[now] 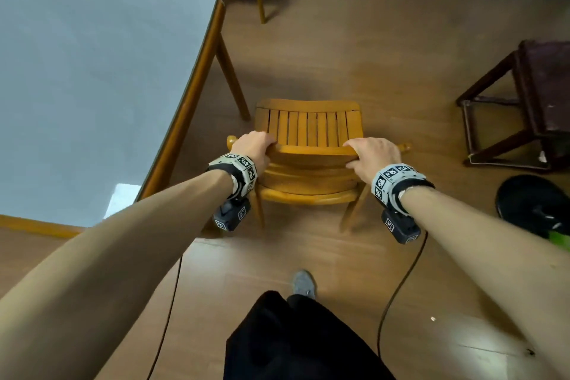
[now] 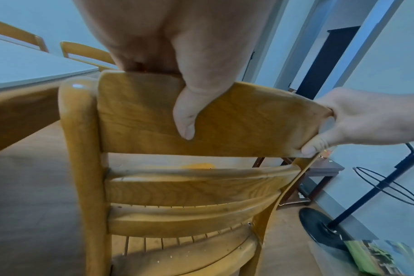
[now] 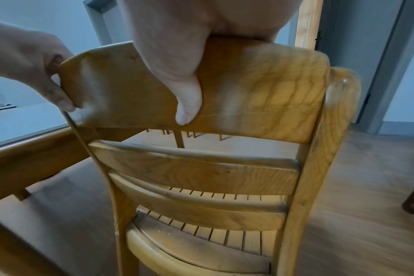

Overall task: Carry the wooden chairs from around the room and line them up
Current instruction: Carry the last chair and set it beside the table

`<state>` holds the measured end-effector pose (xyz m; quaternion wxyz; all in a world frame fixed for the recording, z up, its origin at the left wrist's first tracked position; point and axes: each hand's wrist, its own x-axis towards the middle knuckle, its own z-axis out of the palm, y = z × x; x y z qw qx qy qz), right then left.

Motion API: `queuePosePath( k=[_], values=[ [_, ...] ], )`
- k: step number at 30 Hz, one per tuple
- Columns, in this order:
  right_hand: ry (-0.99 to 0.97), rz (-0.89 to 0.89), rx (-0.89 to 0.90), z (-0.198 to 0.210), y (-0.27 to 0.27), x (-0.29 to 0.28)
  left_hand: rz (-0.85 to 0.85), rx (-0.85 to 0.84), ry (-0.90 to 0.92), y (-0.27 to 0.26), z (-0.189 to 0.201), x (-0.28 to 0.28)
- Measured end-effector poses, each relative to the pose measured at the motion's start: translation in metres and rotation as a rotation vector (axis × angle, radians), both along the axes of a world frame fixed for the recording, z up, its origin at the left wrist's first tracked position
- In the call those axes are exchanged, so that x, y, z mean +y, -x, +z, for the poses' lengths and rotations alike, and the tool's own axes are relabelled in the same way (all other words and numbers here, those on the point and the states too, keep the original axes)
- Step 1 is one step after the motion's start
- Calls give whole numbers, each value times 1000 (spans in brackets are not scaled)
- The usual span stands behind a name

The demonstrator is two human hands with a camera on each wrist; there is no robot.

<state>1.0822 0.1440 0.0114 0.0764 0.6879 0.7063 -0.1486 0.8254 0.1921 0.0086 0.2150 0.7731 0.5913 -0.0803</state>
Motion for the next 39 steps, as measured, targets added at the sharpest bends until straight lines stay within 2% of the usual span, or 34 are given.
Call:
queuePosePath(
  k=[10, 14, 18, 23, 27, 36, 39],
  values=[
    [-44, -140, -69, 33, -5, 205, -76, -91, -72, -10, 31, 206],
    [-33, -178, -69, 34, -4, 247, -120, -94, -71, -8, 36, 253],
    [-41, -184, -70, 34, -6, 266, -146, -99, -46, -8, 39, 276],
    [-27, -178, -42, 34, -9, 268, -133, -109, -51, -9, 35, 278],
    [-35, -165, -20, 32, -6, 246, -128, -102, -50, -7, 33, 257],
    [69, -15, -19, 4, -4, 138, -127, -77, -46, 6, -9, 137],
    [90, 14, -25, -6, -3, 119, -116, -76, -79, 7, -24, 114]
  ],
)
